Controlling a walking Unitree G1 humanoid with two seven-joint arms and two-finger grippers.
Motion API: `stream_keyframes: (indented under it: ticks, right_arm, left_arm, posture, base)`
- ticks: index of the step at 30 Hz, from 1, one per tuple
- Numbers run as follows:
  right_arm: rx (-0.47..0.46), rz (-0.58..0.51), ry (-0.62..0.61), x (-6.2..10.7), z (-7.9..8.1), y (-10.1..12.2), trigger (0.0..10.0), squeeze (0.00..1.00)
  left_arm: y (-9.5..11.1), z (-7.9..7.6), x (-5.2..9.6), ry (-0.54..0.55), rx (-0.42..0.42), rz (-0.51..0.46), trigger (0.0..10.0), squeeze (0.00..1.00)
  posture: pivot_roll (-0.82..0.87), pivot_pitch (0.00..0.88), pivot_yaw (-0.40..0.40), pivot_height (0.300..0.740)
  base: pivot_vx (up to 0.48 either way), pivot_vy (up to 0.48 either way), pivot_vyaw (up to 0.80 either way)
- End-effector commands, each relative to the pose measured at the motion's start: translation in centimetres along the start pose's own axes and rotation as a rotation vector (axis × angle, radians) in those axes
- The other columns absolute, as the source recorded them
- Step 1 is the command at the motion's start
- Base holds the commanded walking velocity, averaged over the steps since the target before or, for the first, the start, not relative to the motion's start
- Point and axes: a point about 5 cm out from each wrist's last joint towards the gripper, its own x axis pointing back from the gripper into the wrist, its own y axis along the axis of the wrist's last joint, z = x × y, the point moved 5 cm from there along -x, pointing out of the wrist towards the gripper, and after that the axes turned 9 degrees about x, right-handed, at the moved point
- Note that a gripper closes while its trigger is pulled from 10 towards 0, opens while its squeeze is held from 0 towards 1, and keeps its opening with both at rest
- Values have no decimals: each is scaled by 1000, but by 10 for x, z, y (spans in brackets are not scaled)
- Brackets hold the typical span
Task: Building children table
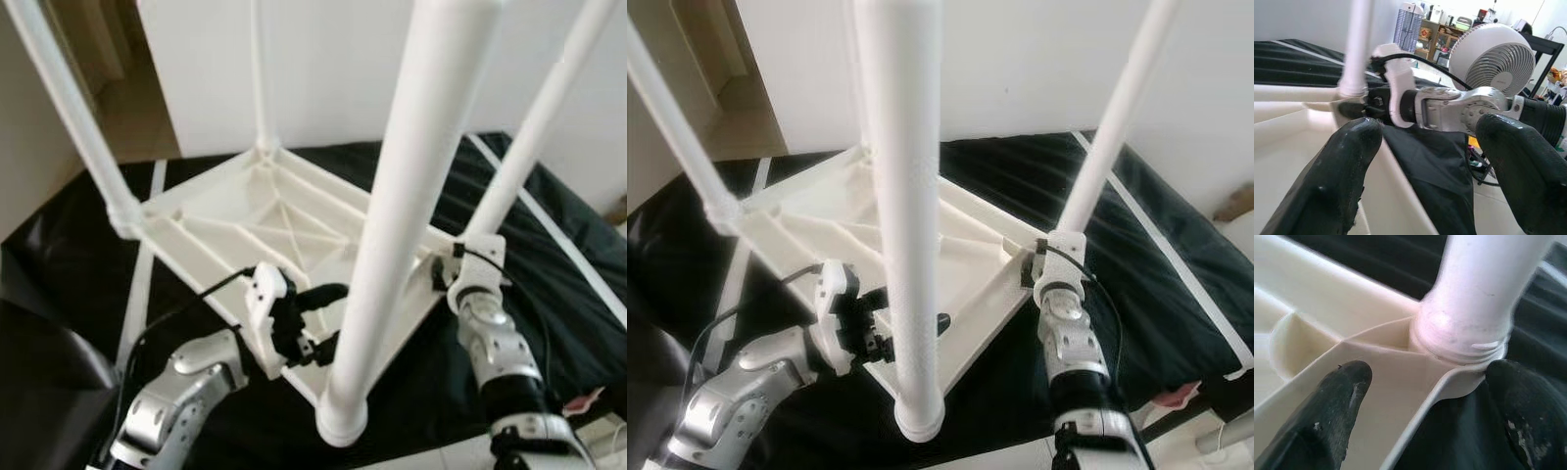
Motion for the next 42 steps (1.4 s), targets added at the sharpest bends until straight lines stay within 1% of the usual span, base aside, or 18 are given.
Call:
stream_keyframes:
  ticks: [1,2,6,13,16,17,22,25,27,28,31,32,35,37,39,40,41,42]
  right_arm:
    - [47,5,120,0,30,-3,10000,0]
    - [73,-29,121,-2,32,5,10000,0]
    - [68,-97,131,-8,37,24,10000,0]
    - [69,-140,117,-10,34,33,10000,0]
    - [33,-172,75,-9,19,36,10000,0]
    - [40,-153,95,-9,21,30,10000,0]
    - [81,-125,150,-12,32,22,10000,0]
    - [95,-138,230,-13,52,28,10000,0]
    - [103,-151,314,-11,71,33,10000,0]
    - [103,-151,314,-11,71,33,10000,0]
    - [119,-183,382,-8,88,42,10000,0]
    - [119,-183,382,-8,88,42,10000,0]
    - [165,-217,418,-6,98,51,10000,0]
    - [184,-234,424,-6,100,54,10000,0]
    - [177,-239,401,-9,94,57,10000,0]
    - [166,-241,359,-11,84,57,10000,0]
    - [166,-241,359,-11,84,57,10000,0]
    - [159,-243,331,-12,77,58,10000,0]
  left_arm:
    - [3,-13,-4,-101,-6,6,10000,0]
    - [4,-13,-5,-98,-4,-1,10000,0]
    - [6,-13,-6,-95,1,-12,10000,0]
    - [6,-12,-6,-85,2,-11,10000,0]
    - [6,-12,-4,-87,0,-6,10000,0]
    - [7,-14,-5,-97,4,-4,10000,0]
    - [6,-16,-7,-121,11,3,10000,0]
    - [7,-14,-10,-114,4,4,10000,0]
    - [9,-12,-13,-104,2,-10,10000,0]
    - [9,-12,-13,-104,2,-10,10000,0]
    - [11,-13,-16,-102,0,-20,10000,0]
    - [11,-13,-16,-102,0,-20,10000,0]
    - [13,-13,-17,-97,0,-30,10000,0]
    - [14,-13,-17,-94,0,-34,10000,0]
    - [14,-13,-16,-83,0,-37,10000,0]
    - [13,-7,-15,-50,-15,-37,10000,0]
    - [13,-7,-15,-50,-15,-37,10000,0]
    - [13,-3,-14,-26,-26,-36,10000,0]
  posture:
    - [5,3,-1,740]
    - [7,5,-2,740]
    - [10,7,-4,740]
    - [17,12,-6,740]
    - [11,18,-1,740]
    - [4,21,5,740]
    - [-5,23,13,740]
    - [-20,22,25,740]
    - [-16,21,22,740]
    - [-16,21,22,740]
    - [-7,17,18,740]
    - [-7,17,18,740]
    - [5,16,10,740]
    - [8,16,7,740]
    - [18,16,-1,740]
    - [22,17,-4,740]
    - [22,17,-4,740]
    - [22,17,-4,740]
  base:
    - [0,0,0]
    - [0,0,0]
    - [0,0,0]
    - [0,0,0]
    - [0,0,0]
    - [0,0,0]
    - [0,0,0]
    - [0,0,0]
    - [0,0,0]
    - [0,0,0]
    - [0,0,0]
    - [0,0,0]
    - [0,0,0]
    - [0,0,0]
    - [0,0,0]
    - [0,0,0]
    - [0,0,0]
    - [0,0,0]
